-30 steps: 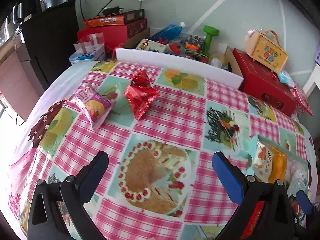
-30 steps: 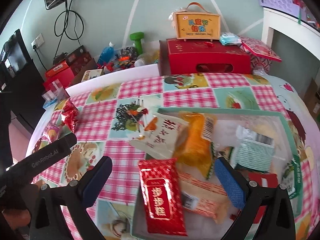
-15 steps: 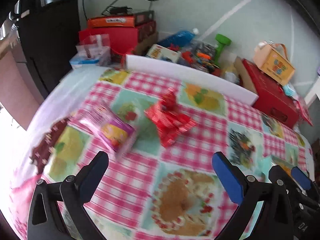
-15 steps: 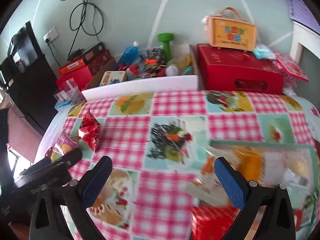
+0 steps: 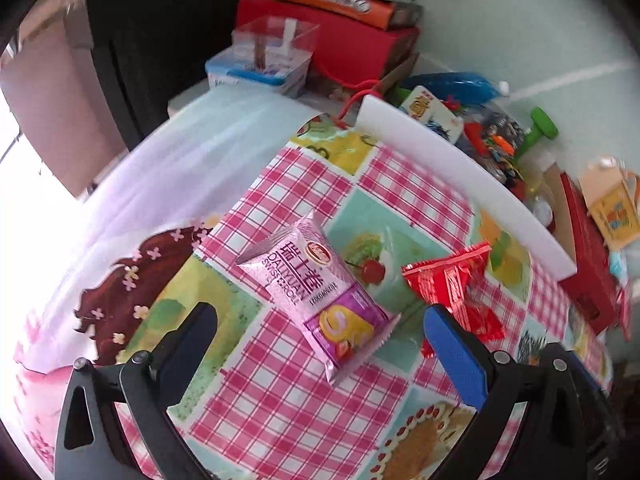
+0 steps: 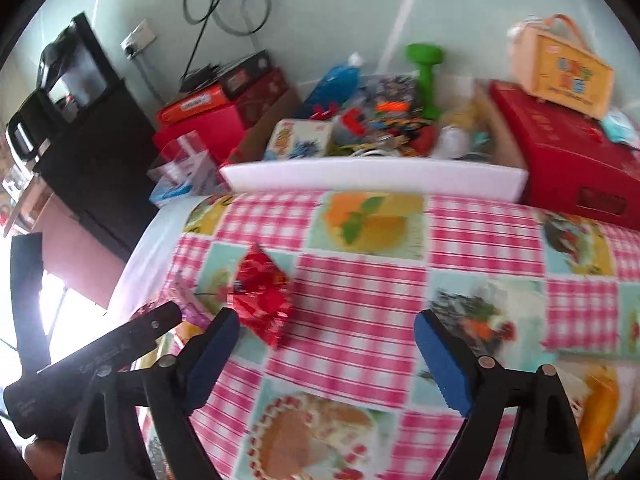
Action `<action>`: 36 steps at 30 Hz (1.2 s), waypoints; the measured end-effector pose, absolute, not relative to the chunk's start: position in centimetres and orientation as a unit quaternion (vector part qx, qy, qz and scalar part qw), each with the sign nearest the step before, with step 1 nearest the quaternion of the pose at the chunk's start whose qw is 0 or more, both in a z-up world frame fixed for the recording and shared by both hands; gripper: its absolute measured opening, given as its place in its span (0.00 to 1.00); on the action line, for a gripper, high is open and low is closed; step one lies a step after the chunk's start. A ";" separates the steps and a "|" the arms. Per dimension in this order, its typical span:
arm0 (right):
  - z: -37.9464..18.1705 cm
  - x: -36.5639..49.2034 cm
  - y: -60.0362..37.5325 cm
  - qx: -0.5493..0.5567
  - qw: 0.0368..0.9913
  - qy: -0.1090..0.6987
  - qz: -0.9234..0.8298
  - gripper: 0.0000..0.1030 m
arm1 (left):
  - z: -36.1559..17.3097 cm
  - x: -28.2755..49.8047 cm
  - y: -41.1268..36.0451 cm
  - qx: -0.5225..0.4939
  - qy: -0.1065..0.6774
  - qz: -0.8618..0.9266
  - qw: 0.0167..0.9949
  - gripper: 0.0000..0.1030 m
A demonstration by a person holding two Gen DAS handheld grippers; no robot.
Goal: Organize snacks
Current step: 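Move both tools to the pink Swiss roll and red foil candy, then grasp the pink Swiss roll with the left gripper while the right grasps the red foil candy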
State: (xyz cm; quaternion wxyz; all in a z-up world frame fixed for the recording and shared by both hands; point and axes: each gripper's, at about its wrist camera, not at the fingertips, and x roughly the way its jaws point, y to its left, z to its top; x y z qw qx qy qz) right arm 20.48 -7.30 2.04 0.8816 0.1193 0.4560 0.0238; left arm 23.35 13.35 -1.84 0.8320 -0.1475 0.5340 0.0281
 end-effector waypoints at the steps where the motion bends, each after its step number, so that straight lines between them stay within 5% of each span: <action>1: 1.8 20.9 -7.0 0.120 0.879 0.460 0.030 0.81 | -2.2 23.6 13.5 -0.156 0.538 0.028 0.828 1.00; 10: -1.3 24.1 -4.5 0.126 0.856 0.498 0.063 0.74 | -4.5 25.6 14.7 -0.196 0.562 0.022 0.803 0.97; 18: -2.9 25.2 -4.6 0.167 0.842 0.506 0.080 0.53 | -5.7 26.1 14.7 -0.203 0.566 0.018 0.799 0.72; 22: -2.9 25.1 -4.6 0.175 0.844 0.500 0.083 0.51 | -5.5 26.0 14.4 -0.202 0.565 0.011 0.800 0.51; 36: -1.7 20.6 -7.6 0.191 0.856 0.476 0.063 0.51 | -3.9 22.5 11.7 -0.191 0.549 -0.005 0.814 0.38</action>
